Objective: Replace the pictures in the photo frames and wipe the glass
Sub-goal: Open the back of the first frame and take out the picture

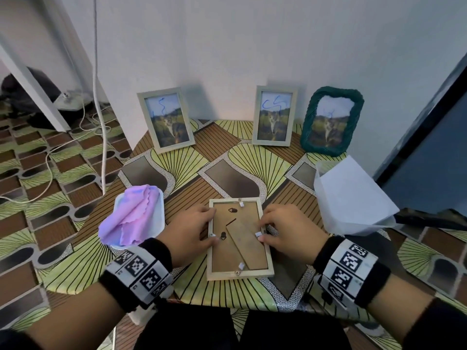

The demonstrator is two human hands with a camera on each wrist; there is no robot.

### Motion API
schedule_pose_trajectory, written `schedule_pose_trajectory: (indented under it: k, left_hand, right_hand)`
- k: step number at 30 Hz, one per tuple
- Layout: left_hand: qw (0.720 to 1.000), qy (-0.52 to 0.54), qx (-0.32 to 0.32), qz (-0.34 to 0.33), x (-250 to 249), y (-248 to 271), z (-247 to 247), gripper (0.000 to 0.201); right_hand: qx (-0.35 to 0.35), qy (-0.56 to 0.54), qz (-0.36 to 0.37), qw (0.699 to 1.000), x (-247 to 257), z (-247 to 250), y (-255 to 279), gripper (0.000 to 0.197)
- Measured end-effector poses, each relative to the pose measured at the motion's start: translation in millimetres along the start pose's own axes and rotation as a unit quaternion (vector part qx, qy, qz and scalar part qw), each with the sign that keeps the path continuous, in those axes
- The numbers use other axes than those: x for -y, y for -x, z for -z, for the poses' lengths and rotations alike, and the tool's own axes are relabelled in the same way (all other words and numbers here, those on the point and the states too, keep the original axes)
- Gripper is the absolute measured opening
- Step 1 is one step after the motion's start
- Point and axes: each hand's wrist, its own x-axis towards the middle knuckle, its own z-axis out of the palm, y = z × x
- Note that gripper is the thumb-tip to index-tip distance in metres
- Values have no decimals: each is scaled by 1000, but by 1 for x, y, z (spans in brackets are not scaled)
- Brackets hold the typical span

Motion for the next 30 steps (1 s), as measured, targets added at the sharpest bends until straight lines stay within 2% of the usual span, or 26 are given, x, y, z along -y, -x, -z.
schedule_pose_trajectory:
  k: [5, 9, 13, 18, 21, 23, 27, 30]
  left_hand:
    - [999, -46, 10, 7, -5, 0, 0, 30]
    - [998, -62, 7, 25, -8, -1, -1, 32]
    - [997, -67, -12, 37, -12, -7, 0, 21]
    - [995, -38, -9, 94, -12, -10, 10, 32]
    - [992, -3, -15, 123, -13, -13, 14, 24]
    - [989, 28, -19, 144, -11, -17, 17, 32]
    - [990, 34, 4, 138, -6, -20, 20, 33]
    - [994, -13, 12, 112, -7, -16, 18, 29]
  right_hand:
    - [-10, -26, 3, 1000, -4, 0, -5, 18]
    - [-21, -26, 4, 999, -5, -2, -6, 17]
    - [-27, -54, -6, 998, -7, 2, -7, 16]
    - [-37, -69, -32, 996, -3, 4, -7, 15]
    - [-42, -55, -50, 996, 1, 4, -9, 16]
    - [-45, -48, -60, 996, 4, 2, -10, 16]
    - [-55, -60, -84, 993, 5, -1, -12, 13]
    - [-72, -82, -103, 989, 1, -1, -15, 13]
